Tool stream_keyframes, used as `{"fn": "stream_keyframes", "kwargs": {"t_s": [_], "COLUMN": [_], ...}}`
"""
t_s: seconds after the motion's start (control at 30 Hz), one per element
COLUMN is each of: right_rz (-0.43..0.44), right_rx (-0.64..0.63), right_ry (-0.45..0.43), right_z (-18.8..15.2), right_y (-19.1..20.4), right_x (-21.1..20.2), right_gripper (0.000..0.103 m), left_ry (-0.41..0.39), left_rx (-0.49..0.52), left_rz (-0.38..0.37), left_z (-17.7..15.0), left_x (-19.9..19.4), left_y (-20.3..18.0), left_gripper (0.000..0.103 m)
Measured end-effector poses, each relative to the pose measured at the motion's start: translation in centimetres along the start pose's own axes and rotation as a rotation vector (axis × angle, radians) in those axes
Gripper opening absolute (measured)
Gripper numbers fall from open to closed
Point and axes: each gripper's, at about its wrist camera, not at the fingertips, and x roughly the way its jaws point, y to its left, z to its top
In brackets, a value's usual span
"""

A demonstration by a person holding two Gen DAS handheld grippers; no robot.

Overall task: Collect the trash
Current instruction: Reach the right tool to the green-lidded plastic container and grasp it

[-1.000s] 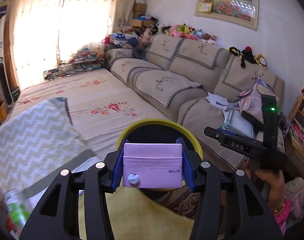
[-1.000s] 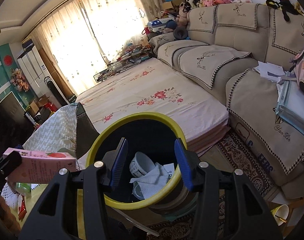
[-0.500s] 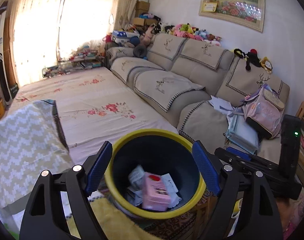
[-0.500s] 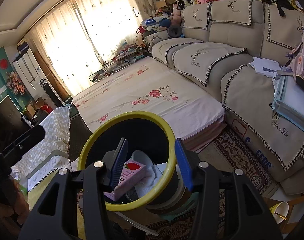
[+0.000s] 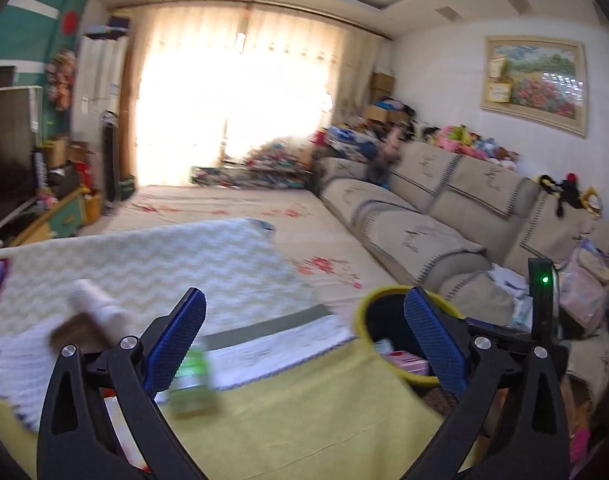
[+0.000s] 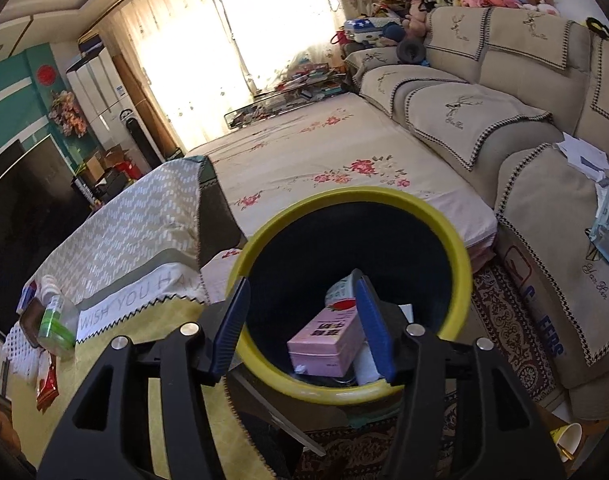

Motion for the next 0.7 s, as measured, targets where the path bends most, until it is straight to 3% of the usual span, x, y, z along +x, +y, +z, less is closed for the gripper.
{"fn": "stream_keyframes", "kwargs": {"t_s": [0.13,0.33,0.53,0.7], "right_rz": [0.07,0.222,0.314,0.315], "right_rx": [-0.097,-0.24,-0.37,-0.404], "right_ry": [0.038,0.096,0.098,0.116], "right_z": [-1.0,-3.0,-5.2,-6.2], "right_y": [5.3,14.2,21.8,25.2], "right_x": [0.9,1.4,1.0,2.1], "right_gripper": [0.053,0.056,0.059,0.06], "left_ry": [-0.022,0.0,-0.012,-0.02], "left_rx": [-0.016,-0.111,-0.182,-0.21], "left_rz": [0.15,0.274,0.326,0.324], "left_z": [-2.1,-5.5,-7.7,-7.5], "left_x": [-4.0,-6.8,-7.7,-7.1], "left_y": [4.3,11.6,16.0,16.6], "left_gripper": [0.098,0.098,0.098,0.098]}}
